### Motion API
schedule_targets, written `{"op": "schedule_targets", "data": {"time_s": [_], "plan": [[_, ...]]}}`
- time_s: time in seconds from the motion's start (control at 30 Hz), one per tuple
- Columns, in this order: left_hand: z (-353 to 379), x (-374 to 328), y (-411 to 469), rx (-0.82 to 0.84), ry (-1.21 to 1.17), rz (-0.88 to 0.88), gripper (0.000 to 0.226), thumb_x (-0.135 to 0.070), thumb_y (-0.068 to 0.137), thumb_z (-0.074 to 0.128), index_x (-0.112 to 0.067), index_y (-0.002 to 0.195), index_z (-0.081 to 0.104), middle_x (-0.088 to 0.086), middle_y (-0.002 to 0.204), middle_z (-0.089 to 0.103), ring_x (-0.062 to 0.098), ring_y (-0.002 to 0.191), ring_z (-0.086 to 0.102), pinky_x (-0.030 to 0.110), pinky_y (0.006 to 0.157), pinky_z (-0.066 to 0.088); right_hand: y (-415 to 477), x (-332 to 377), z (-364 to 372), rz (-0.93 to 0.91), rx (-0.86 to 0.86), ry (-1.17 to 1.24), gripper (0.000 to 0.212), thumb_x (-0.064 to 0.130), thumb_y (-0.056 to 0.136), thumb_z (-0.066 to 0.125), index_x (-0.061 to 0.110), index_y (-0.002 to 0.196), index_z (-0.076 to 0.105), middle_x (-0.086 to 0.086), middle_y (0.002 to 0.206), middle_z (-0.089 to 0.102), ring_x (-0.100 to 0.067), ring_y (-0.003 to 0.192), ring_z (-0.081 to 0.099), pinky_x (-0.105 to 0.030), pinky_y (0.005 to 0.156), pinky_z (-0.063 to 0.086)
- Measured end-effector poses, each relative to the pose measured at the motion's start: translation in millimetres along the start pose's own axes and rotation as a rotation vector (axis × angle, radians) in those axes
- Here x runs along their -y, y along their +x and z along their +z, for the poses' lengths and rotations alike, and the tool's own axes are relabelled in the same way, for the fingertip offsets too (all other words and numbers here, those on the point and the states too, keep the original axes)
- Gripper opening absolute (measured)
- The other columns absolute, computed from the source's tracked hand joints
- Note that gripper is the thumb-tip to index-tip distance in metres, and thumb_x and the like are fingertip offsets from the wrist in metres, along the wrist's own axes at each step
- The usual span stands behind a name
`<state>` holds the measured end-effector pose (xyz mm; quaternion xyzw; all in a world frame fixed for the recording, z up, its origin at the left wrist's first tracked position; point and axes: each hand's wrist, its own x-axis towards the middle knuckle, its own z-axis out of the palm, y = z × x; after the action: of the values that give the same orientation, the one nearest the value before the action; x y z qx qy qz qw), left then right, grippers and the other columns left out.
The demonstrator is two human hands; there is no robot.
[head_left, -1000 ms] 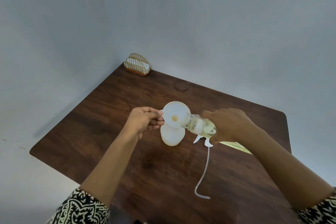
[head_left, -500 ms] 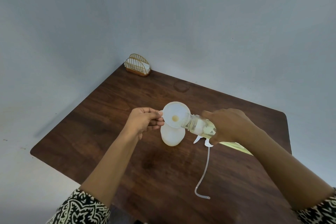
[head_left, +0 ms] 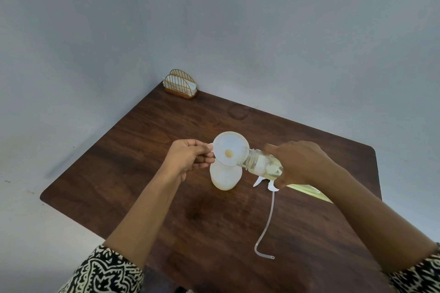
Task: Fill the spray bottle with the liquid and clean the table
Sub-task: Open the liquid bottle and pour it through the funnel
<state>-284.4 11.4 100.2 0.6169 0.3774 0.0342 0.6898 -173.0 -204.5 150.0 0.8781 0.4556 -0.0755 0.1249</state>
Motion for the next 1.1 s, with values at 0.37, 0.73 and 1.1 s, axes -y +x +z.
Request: {"op": "schedule_targets", "data": {"time_s": [0.37,0.73,1.1], "plan": [[-0.2,-0.4,0.0,0.013,0.004,0.000,0.006,-0.010,0.085,0.071,-0.004,0.085,0.072,0.008,0.070,0.073,0.013,0.061,0.071,0.022,0.053,0.054,1.2,-0.9,-1.5,0.009,0.018,-0.006,0.064,0.050,0.064,0.072,0.034,0.118,0.042,0.009,0.089,0.064,-0.017,0.081,0.060,-0.024,0.054,0.032],[0.5,-1.3,-0.9,0.014,0.012,-0.003,0.006,-0.010,0.086,0.070,-0.005,0.085,0.072,0.008,0.071,0.074,0.013,0.062,0.071,0.022,0.054,0.055,0.3,-0.4,-4.6,0.001,0.023,-0.007,0.064,0.050,0.067,0.071,0.033,0.121,0.042,0.008,0.088,0.062,-0.017,0.077,0.055,-0.025,0.056,0.034],[-0.1,-2.5,-2.0,0.014,0.020,-0.012,0.007,-0.011,0.086,0.070,-0.005,0.085,0.073,0.007,0.070,0.074,0.012,0.060,0.071,0.021,0.054,0.055,2.4,-1.5,-3.7,-0.008,0.014,-0.008,0.065,0.051,0.065,0.071,0.034,0.121,0.043,0.008,0.089,0.064,-0.017,0.081,0.059,-0.025,0.058,0.035]]}}
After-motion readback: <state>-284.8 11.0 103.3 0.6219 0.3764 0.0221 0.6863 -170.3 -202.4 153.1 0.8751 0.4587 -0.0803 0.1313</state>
